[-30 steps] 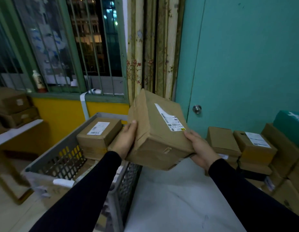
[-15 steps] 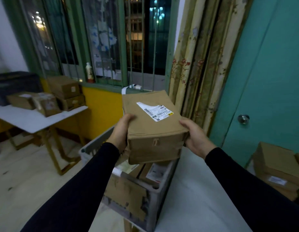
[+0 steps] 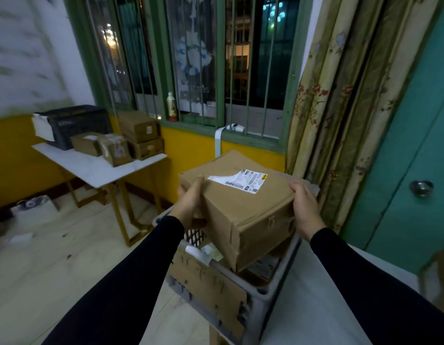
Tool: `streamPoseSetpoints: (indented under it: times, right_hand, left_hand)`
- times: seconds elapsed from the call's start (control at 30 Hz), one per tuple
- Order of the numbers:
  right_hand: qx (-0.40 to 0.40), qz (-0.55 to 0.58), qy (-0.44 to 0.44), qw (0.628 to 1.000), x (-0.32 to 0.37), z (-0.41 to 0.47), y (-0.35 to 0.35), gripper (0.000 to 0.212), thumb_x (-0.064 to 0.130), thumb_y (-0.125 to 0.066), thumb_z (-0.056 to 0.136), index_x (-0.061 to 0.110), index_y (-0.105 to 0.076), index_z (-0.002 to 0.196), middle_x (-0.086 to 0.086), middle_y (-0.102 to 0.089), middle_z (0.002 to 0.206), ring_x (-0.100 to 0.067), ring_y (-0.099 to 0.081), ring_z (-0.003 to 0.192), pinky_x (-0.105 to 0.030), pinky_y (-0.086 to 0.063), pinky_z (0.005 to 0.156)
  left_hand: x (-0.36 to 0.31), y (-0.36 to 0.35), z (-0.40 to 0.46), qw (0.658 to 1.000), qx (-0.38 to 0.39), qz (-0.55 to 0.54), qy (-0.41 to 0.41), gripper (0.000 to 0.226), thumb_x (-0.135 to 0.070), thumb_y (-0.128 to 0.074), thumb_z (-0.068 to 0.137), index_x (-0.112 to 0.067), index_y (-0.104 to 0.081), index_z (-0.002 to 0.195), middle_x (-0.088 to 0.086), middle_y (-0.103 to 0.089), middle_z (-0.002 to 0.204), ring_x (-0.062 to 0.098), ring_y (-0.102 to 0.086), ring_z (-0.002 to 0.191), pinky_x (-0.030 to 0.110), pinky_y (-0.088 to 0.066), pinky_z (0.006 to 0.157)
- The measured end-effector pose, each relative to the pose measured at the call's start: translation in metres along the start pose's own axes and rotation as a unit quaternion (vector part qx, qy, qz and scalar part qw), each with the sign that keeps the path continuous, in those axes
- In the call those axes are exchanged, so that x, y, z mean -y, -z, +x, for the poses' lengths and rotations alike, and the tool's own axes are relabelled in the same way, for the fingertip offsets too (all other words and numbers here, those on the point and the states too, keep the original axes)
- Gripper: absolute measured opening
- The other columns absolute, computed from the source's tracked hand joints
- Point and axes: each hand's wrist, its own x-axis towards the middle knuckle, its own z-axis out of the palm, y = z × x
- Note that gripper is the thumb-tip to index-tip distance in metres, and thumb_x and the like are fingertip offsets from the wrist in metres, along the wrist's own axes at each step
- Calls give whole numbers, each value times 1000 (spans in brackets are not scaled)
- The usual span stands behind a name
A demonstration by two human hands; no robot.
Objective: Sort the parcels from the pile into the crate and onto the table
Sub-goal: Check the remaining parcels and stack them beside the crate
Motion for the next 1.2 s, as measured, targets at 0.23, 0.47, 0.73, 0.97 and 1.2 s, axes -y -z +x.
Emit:
streamPoseSetpoints:
  times: [0.23,0.47,0.73,0.97,1.2]
  right_hand:
    - [28,6,-20,999,-21,16,7,25,15,-36,107,15,-61,110,8,-56,99,-10,-51,93,-18,-39,66]
    - [45,-171,-125,976,-32,37,-10,60,50,-18,109,16,-44,151,-16,-47,152,-34,-46,137,-46,-39,109]
    - [75,-91,-203,972,-81,66,-19,61,55,-46,93,17,-54,140,-8,-68,125,-31,-67,106,-42,-56,91]
    - [77,-25,-271,959,-68,49,-24,58,62,-36,103,18,-62,132,-10,-78,102,-30,-74,93,-44,-57,94]
    - [64,-16,-302,951,-97,52,-26,65,69,-32,100,20,-53,138,-12,-77,97,-27,-73,85,-40,-57,90]
  left_hand:
    - [5,14,8,993,-64,92,-33,85,-64,-63,85,-30,-21,150,11,-38,147,38,-47,123,47,-47,93]
    - [19,22,17,988,-90,117,-38,67,-50,-61,93,-17,-27,140,8,-46,109,31,-55,103,40,-43,78]
    - [31,25,43,961,-62,270,1,58,-44,-58,97,-13,-30,138,15,-50,127,33,-55,108,49,-53,97]
    - [33,24,64,902,-12,431,37,62,-44,-62,96,-8,-48,144,16,-62,129,34,-61,116,41,-57,90]
    - [39,13,76,784,79,615,23,48,-37,-38,108,-7,-50,144,15,-51,149,30,-47,137,35,-34,110]
